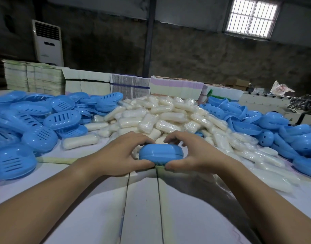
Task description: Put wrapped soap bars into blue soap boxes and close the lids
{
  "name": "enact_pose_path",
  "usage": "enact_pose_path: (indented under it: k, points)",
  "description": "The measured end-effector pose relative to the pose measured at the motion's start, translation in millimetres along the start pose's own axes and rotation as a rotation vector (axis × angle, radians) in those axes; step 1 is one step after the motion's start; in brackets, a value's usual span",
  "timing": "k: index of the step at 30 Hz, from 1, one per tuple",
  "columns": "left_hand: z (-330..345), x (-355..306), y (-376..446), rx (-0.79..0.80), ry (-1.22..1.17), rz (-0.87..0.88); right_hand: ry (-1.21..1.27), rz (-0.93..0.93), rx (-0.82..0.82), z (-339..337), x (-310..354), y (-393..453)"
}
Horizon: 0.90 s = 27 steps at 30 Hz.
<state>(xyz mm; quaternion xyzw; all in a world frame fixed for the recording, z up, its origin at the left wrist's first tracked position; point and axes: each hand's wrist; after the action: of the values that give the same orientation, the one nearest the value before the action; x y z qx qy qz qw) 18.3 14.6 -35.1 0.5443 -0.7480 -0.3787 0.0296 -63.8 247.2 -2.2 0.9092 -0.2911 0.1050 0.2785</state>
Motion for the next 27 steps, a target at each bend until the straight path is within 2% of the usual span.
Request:
enact_pose_path:
  k: [6, 9, 15, 19, 23, 27]
  points:
    - [5, 4, 0, -0.020, 0.024, -0.010, 0.017, -0.052, -0.093, -1, 5, 0]
    - [4, 5, -1, -0.038, 0.063, 0.017, 0.036, -0.046, -0.075, -2, 5, -1]
    - [1, 3, 0, -0.067, 0.046, -0.035, -0.073, -0.086, -0.104, 0, 5, 1]
    - [-3, -4, -1, -0.103, 0.107, 0.063, 0.072, -0.036, -0.022, 0, 2, 0]
    - [-3, -16, 2, -0.209, 0.162, 0.207, 0.270, 0.087, 0.070, 2, 6, -2]
    - [5, -24, 3, -0.311, 0.075, 0.220, 0.364, 0.104, -0.046, -16, 1, -8]
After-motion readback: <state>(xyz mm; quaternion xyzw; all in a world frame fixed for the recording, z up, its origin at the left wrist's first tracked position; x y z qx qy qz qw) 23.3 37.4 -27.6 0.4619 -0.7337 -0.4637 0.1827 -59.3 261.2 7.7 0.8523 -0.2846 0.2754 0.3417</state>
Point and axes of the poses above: each hand's wrist, its own y-axis towards the middle knuckle, its own z-axis out of the palm, x = y × z, and after that the axes turned 9 degrees about -x, right-handed
